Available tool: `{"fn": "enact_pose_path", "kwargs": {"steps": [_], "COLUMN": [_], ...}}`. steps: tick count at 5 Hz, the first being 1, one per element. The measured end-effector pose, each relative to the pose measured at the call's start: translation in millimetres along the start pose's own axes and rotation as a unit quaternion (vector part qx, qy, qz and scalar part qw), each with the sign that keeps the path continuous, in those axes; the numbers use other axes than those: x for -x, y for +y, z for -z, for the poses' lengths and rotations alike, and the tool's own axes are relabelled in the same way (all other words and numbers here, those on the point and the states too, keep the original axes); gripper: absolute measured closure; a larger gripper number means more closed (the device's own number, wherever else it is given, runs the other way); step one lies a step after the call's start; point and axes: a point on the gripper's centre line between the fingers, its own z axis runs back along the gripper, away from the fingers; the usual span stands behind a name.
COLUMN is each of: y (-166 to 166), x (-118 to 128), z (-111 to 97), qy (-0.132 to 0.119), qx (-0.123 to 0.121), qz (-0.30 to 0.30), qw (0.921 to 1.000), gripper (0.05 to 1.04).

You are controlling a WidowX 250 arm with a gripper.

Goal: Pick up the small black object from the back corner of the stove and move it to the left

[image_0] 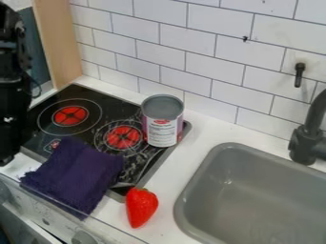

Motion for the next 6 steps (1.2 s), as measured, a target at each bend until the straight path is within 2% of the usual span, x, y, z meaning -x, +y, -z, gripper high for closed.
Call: {"fn": "enact_pose_path", "kwargs": {"steps": [1, 2, 3, 4, 5, 6], "y": [-2.9, -2.4, -2.6, -0.6, -0.8, -1.4], "x": [-6.0, -10.5, -11.4, -11.1, -10.6, -7.3], "z": [4.3, 3.9, 3.8, 2.2, 2.6, -2.6], "qy": [0.002, -0.002, -0.004, -0.002, 0.000, 0.000], "qx": [0.015, 0.018, 0.017, 0.014, 0.014, 0.016], "qz": [-0.002, -0.007, -0.009, -0.014, -0.018, -0.018], "qw": [0.9999, 0.9998, 0.9998, 0.9998, 0.9997, 0.9997], "gripper": [0.711, 0.711, 0.644, 0.326, 0.081, 0.078]}}
